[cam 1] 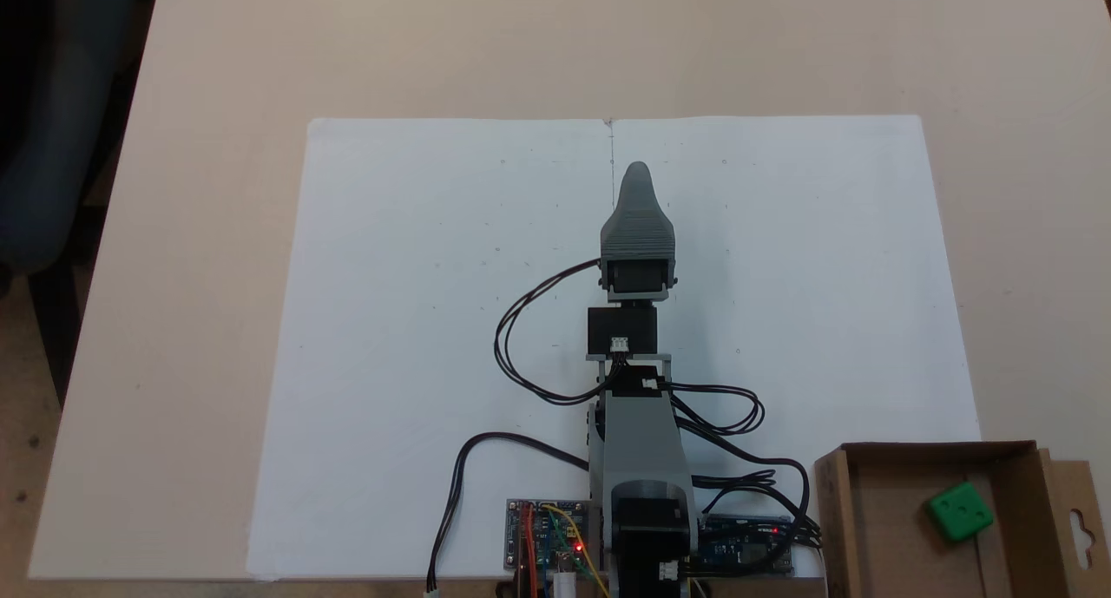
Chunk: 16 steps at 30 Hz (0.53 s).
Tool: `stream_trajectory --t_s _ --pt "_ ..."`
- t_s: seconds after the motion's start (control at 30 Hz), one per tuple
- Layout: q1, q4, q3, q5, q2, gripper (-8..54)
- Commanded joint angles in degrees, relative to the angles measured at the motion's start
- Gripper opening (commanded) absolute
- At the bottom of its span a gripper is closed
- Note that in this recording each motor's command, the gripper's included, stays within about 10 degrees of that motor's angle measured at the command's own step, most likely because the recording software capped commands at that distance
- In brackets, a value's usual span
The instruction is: Grasp a green dice and put it in the bin.
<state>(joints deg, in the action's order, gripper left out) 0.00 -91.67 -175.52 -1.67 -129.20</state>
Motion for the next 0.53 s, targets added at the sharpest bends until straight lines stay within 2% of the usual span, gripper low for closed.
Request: stream_trajectory --t_s 0.0,0.5 --pt "-0.6 -4.7 -3.9 -3.0 -6.4 43.9" --pt "-1.1 -3.5 -3.9 -2.9 -6.4 44.1"
